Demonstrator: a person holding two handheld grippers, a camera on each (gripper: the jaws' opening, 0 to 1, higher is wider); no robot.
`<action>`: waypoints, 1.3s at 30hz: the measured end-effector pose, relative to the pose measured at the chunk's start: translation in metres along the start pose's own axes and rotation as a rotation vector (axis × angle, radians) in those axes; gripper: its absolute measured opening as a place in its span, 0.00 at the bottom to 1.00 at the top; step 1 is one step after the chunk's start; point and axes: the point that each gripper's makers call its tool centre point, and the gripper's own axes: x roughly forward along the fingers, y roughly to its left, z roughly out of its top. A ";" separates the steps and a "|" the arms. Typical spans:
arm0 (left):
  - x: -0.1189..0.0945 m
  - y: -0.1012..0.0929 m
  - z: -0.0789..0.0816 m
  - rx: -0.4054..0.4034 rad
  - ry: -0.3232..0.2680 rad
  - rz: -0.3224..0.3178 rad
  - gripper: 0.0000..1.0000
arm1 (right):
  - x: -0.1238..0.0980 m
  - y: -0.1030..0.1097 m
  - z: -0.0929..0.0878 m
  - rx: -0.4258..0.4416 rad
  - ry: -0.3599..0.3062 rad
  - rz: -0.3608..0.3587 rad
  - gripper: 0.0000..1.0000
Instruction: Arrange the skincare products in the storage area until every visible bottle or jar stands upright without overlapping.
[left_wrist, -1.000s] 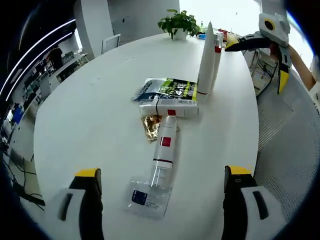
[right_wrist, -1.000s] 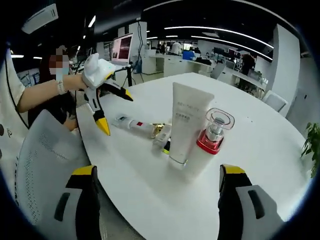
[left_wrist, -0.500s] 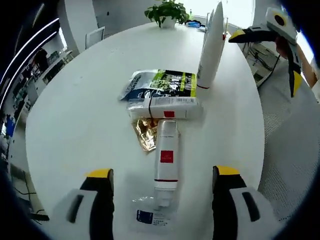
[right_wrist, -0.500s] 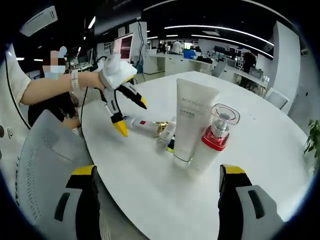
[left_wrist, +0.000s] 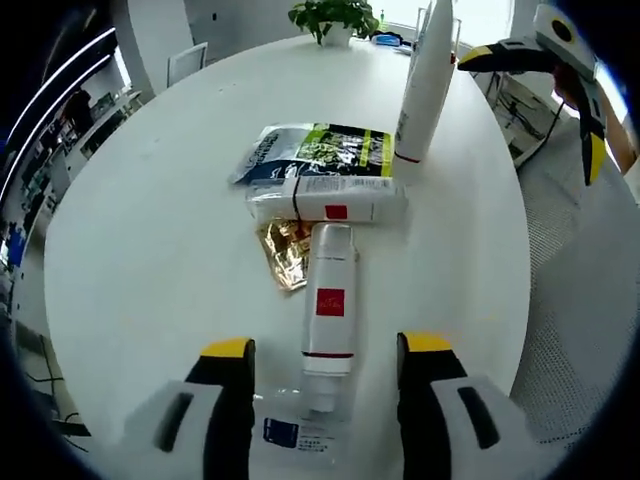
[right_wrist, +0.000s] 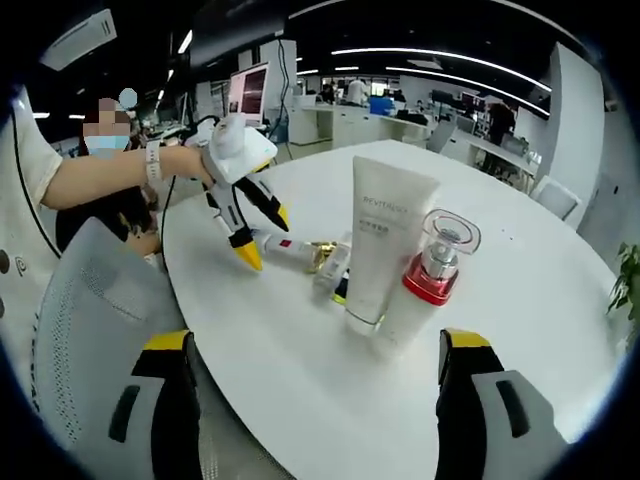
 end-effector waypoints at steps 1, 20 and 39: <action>0.001 0.000 0.000 -0.001 0.002 -0.005 0.49 | 0.001 0.000 0.000 -0.002 0.001 -0.001 1.00; 0.006 0.003 0.002 0.016 -0.015 0.008 0.31 | 0.000 0.001 0.001 0.008 -0.009 -0.010 1.00; 0.008 0.004 0.001 0.053 -0.019 0.064 0.15 | 0.004 0.020 -0.007 0.011 -0.012 0.049 0.95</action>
